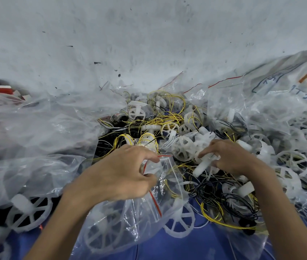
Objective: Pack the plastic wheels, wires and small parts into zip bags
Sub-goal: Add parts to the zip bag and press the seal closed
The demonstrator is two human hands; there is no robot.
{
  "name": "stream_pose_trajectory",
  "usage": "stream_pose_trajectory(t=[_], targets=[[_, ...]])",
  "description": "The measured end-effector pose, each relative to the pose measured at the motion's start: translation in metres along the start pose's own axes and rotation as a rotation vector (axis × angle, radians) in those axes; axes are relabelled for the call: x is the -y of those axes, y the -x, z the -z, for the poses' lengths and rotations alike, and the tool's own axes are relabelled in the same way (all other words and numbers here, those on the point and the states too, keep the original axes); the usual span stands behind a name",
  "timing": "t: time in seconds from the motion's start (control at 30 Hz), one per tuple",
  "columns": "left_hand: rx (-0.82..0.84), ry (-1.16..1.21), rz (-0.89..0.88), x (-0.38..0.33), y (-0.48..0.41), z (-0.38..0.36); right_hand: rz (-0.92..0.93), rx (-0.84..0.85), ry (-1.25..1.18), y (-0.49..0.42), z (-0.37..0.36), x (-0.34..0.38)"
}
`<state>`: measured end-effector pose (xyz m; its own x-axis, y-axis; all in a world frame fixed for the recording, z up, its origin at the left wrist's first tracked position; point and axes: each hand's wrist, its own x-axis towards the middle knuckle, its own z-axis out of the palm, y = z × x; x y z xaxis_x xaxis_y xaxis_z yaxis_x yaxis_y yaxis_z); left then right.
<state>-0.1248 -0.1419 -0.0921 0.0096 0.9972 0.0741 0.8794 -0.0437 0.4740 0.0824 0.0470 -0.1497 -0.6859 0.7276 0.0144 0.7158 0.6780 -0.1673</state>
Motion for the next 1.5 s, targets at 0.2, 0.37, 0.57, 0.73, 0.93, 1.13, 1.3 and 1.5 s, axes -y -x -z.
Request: stream_pose_trajectory(t=[0.2,0.37,0.57,0.73,0.93,1.13,1.3,1.5], targets=[[-0.049,0.01,-0.003,0.007,-0.002,-0.003,0.015,-0.048,-0.064,0.005,0.011,0.001],[-0.06,-0.009,0.001,0.008,-0.002,-0.005,0.091,-0.224,-0.163,0.009,0.022,0.01],[-0.025,-0.005,-0.02,0.011,-0.004,-0.004,0.231,-0.23,-0.816,0.019,0.035,0.031],[-0.019,-0.048,0.004,0.01,-0.003,-0.003,0.209,-0.066,-1.359,0.015,0.025,0.044],[-0.13,0.001,0.05,0.011,-0.01,-0.007,0.248,0.121,-1.837,0.011,0.02,0.061],[-0.297,0.075,0.08,0.012,-0.012,-0.007,0.086,0.066,-1.932,0.009,0.021,0.088],[-0.429,0.174,0.141,0.01,-0.015,-0.004,0.263,0.098,-1.919,0.018,0.034,0.098],[-0.311,0.517,-0.033,-0.001,-0.007,-0.001,0.167,0.205,-1.517,0.016,0.014,0.111]])
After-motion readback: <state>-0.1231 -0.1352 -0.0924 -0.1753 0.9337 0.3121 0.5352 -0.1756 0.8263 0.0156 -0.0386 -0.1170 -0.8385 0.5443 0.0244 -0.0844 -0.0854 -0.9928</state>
